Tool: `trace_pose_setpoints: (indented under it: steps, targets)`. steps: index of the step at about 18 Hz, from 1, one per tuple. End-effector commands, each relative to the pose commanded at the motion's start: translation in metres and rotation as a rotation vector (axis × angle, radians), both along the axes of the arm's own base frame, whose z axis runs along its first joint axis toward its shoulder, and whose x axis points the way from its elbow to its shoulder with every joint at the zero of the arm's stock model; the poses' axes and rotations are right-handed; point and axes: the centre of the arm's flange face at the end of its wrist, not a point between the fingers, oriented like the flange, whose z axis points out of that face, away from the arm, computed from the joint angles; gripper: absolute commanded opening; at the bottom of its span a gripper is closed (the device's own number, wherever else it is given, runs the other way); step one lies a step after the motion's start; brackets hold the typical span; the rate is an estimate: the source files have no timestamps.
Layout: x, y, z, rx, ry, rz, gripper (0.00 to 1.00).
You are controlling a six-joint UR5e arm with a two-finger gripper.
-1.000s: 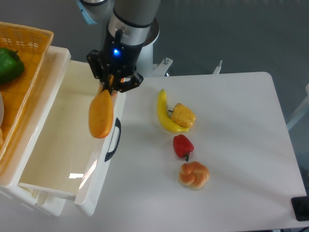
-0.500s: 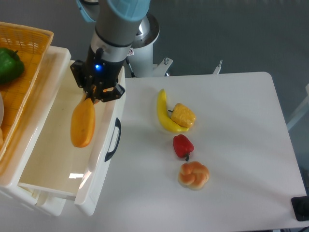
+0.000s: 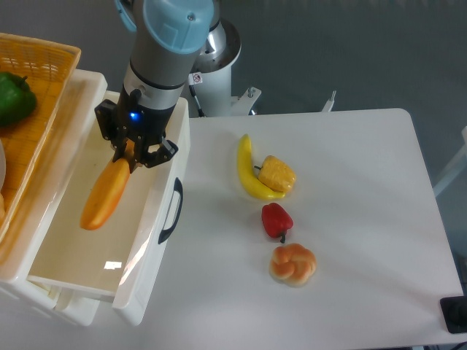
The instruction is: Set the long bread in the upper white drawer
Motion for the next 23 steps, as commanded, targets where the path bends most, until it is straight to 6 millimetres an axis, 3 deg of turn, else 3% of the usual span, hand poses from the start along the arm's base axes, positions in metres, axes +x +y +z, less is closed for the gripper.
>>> trace_pose_setpoints:
  steps: [1,11,16,20,23]
  targets:
    - [-0.001,0.001,-0.002,-0.002,0.0,0.0,0.56]
    - [-0.005,0.001,0.003,0.014,0.014,0.003,0.58]
    - [-0.043,-0.02,0.013,0.031,0.036,0.06,0.58]
    - [-0.069,-0.032,0.008,0.034,0.045,0.084,0.58]
    - [-0.092,-0.03,-0.002,0.06,0.088,0.113,0.69]
